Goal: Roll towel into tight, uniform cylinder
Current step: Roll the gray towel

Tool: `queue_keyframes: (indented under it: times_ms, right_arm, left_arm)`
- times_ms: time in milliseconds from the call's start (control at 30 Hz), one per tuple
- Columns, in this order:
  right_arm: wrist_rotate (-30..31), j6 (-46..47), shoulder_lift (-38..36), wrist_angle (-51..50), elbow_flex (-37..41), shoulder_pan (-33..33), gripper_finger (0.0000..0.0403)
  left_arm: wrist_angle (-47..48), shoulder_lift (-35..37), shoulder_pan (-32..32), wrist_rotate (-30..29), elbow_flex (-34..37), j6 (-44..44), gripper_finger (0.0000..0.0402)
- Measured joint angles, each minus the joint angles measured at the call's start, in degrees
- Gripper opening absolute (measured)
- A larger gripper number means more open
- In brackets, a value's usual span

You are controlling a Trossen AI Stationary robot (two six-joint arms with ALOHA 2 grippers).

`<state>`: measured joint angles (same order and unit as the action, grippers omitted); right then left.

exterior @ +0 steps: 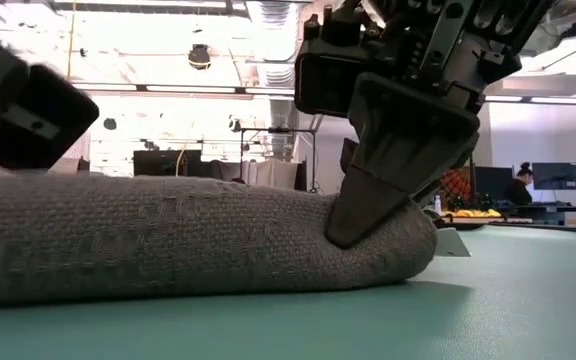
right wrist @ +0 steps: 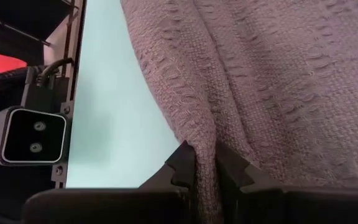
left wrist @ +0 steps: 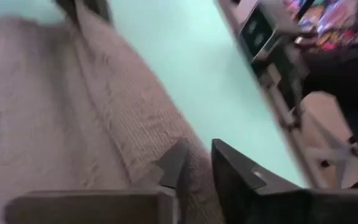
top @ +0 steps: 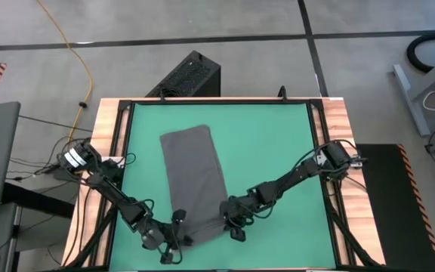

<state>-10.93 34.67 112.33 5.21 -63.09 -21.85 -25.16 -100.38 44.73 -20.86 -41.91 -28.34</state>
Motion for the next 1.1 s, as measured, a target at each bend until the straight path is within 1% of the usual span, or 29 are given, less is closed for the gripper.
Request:
queue_keyframes:
  times_ms: [100, 233, 333, 433, 567, 633, 733, 800, 867, 967, 1000, 1067, 1100]
  right_arm:
    - [-0.1, 0.1, 0.0, 0.0, 0.0, 0.2, 0.0052]
    - [-0.3, 1.8, 0.0, 0.0, 0.0, 0.3, 0.0053]
    - [-1.3, 3.7, 0.0, 0.0, 0.0, 0.6, 0.0055]
    - [-1.5, 4.0, 0.0, -0.2, 0.0, 0.6, 0.0066]
    - [-3.0, 4.1, 0.0, -0.3, 0.1, 0.6, 0.0095]
    - [-6.0, 4.4, 0.0, -0.4, 0.1, 0.9, 0.0115]
    - [-12.4, 4.9, 0.1, -0.3, 0.1, 2.0, 0.0144]
    - [-16.2, 6.3, 0.1, -0.4, 0.1, 2.8, 0.0160]
    - [-18.5, 6.9, -0.1, -0.8, 0.1, 3.3, 0.0171]
    - [-18.4, 5.4, -1.9, -3.8, 0.1, 3.7, 0.0179]
    - [-17.5, 4.2, -2.9, -5.5, 0.1, 3.7, 0.0179]
    - [-14.6, 1.5, -5.6, -9.7, 0.2, 3.6, 0.0179]
    - [-12.4, -0.1, -7.1, -12.0, 0.2, 3.6, 0.0178]
  left_arm:
    - [2.6, -0.1, -0.1, -0.8, 0.0, -0.6, 0.0101]
    - [2.8, 0.0, -0.1, -2.4, 0.0, -1.6, 0.0157]
    - [4.3, -1.3, -0.1, -2.5, 0.0, -5.2, 0.0189]
    - [4.4, -4.6, -0.1, -2.6, 0.0, -9.0, 0.0204]
    - [3.5, -7.7, 0.0, -3.7, -0.3, -12.8, 0.0204]
    - [3.9, -8.1, 0.0, -3.8, -0.3, -14.2, 0.0198]
    - [4.4, -8.1, 0.0, -3.3, -0.3, -15.2, 0.0178]
    - [4.5, -8.1, -0.1, -2.4, -0.3, -15.9, 0.0155]
    - [4.7, -8.2, -0.2, -1.3, -0.3, -17.0, 0.0125]
    - [4.4, -8.2, -0.2, 0.9, -0.3, -17.3, 0.0071]
    - [4.1, -8.2, -0.2, 2.0, -0.3, -17.4, 0.0053]
    - [3.6, -8.2, -0.3, 3.7, -0.3, -17.4, 0.0020]
    - [3.4, -8.2, -0.3, 4.2, -0.2, -17.4, 0.0013]
